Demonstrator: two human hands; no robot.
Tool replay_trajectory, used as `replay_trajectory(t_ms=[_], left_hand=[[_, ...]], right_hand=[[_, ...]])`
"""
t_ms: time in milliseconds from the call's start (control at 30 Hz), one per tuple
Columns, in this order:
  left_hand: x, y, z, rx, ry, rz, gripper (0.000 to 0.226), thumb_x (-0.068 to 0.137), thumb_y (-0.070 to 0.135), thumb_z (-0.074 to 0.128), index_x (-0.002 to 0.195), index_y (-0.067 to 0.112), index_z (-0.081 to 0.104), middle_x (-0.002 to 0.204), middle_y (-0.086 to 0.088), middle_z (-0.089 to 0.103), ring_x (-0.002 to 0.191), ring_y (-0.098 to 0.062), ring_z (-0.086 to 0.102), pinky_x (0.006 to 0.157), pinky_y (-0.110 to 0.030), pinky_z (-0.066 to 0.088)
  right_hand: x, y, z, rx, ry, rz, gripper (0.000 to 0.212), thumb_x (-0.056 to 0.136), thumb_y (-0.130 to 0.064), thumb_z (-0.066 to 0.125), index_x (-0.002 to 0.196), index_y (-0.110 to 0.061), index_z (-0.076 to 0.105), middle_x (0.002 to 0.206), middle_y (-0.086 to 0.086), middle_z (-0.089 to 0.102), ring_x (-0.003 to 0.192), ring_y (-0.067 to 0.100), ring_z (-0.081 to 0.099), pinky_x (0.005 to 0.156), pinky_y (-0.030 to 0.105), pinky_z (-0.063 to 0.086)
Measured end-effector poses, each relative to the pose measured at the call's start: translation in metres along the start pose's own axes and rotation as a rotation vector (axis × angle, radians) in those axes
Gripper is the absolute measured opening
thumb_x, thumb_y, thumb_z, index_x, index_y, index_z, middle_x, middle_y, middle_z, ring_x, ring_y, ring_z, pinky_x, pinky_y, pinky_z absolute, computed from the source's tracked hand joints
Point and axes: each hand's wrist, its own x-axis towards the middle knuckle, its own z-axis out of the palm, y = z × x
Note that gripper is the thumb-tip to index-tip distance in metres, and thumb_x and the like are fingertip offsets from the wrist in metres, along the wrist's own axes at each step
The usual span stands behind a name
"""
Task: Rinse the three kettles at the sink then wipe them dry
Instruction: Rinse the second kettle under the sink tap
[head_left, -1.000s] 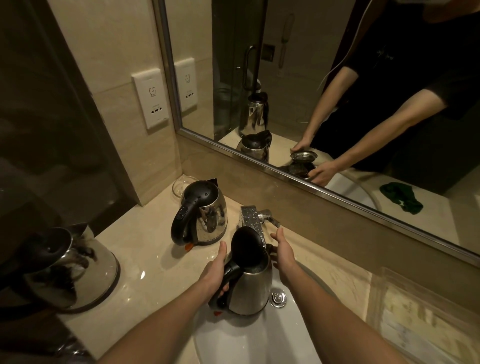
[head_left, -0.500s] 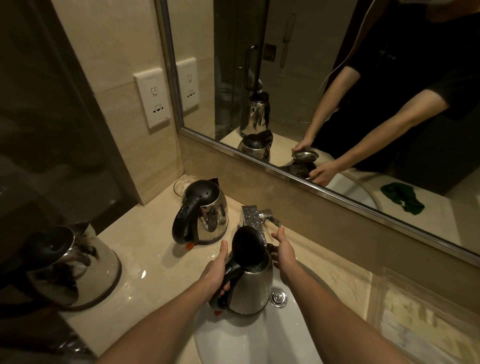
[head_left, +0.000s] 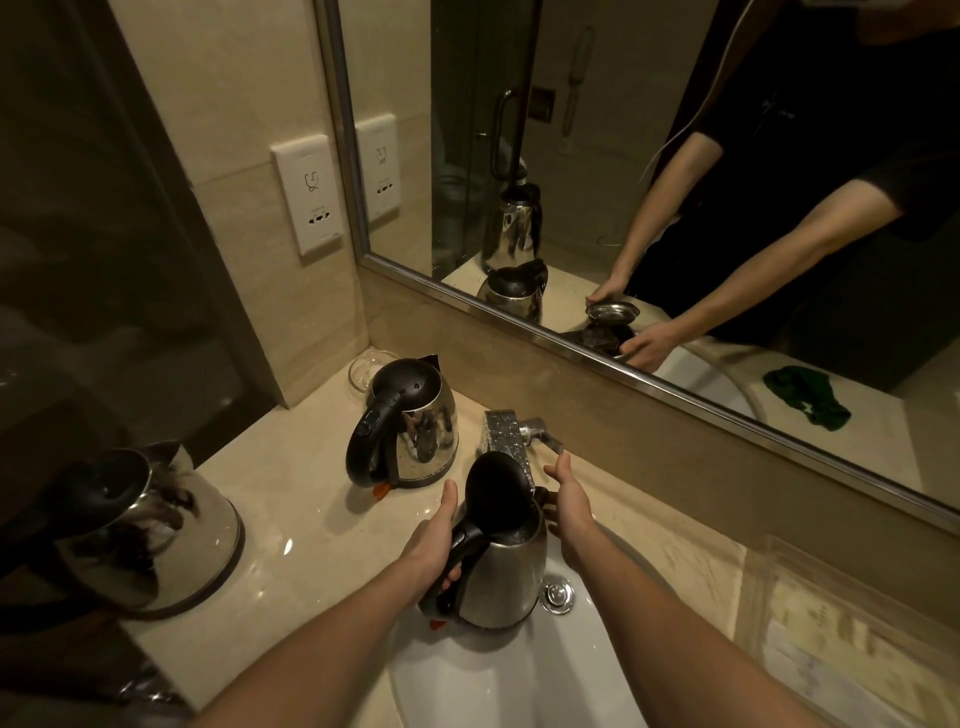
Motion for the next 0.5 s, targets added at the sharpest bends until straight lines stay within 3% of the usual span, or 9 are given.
replay_trajectory(t_ms=[200,400,500], left_hand=[[-0.0001,-0.0001,-0.0012,0.001,-0.005,-0.004,0.093,0.081,0.089,0.012,0.097,0.019,0.072,0.05,-0.005,0.05,0.044,-0.017,0.05,0.05,-0.027,0.043],[-0.0025,0.0012,-0.0018,0.002,-0.005,-0.005,0.093,0.075,0.091,0.012,0.077,0.017,0.068,0.049,-0.006,0.049,0.043,-0.017,0.049,0.051,-0.027,0.043],[-0.0023,0.0002,-0.0016,0.001,-0.002,-0.008,0.093,0.079,0.09,0.012,0.08,0.017,0.069,0.049,-0.006,0.048,0.043,-0.017,0.048,0.051,-0.027,0.042]], right_hand=[[-0.0001,0.0003,0.0012,-0.012,0.006,0.002,0.069,0.094,-0.068,0.024,0.14,-0.022,0.048,0.146,0.018,0.043,0.134,0.033,0.039,0.114,0.051,0.025],[-0.0004,-0.0001,0.0021,-0.011,0.001,0.003,0.069,0.095,-0.067,0.025,0.141,-0.021,0.047,0.145,0.018,0.044,0.133,0.032,0.04,0.113,0.049,0.027],[-0.0001,-0.0006,0.0022,-0.009,0.009,0.008,0.069,0.095,-0.066,0.026,0.141,-0.021,0.048,0.145,0.018,0.044,0.134,0.033,0.04,0.113,0.049,0.027]])
